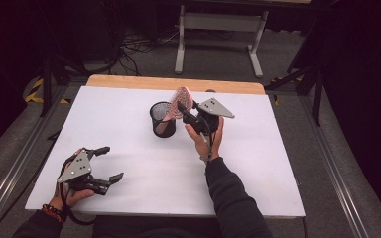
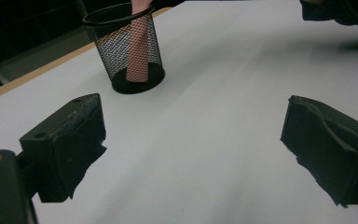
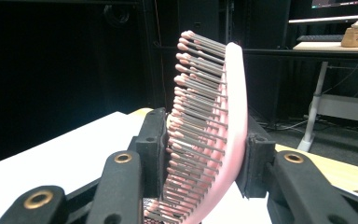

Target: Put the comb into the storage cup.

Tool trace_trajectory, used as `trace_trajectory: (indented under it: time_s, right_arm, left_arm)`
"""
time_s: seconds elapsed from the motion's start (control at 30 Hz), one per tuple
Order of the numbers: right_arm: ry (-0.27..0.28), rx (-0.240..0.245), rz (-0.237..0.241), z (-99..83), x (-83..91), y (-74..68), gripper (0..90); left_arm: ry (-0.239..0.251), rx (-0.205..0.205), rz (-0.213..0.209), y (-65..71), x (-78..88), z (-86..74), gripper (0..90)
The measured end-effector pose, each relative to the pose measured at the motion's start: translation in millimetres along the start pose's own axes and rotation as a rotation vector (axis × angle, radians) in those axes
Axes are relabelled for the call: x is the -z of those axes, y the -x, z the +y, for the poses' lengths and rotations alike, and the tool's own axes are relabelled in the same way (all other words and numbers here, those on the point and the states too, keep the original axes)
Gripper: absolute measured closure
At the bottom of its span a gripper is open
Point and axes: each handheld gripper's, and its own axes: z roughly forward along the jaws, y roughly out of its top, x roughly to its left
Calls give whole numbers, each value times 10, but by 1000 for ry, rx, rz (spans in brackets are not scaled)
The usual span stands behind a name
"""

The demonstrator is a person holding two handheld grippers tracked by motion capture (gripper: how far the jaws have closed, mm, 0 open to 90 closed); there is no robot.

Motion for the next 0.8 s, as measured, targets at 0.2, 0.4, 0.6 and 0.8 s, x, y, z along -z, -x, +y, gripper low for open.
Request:
trace_trajectory:
  time_s: [0.2,0.4,0.6,0.8]
  right_arm:
    - [-6,8,1,2,1,6,595]
    - [-6,8,-3,-1,-5,15,588]
    - [-22,44,-18,29,2,19,577]
    - [-26,22,-31,3,-3,67,566]
  left_arm:
    - [-8,-5,-2,9,-5,-6,71]
    - [-6,-1,2,-3,-14,-6,73]
    - [-16,-5,-1,3,-15,-10,73]
    - [-13,-3,-1,1,-12,-8,72]
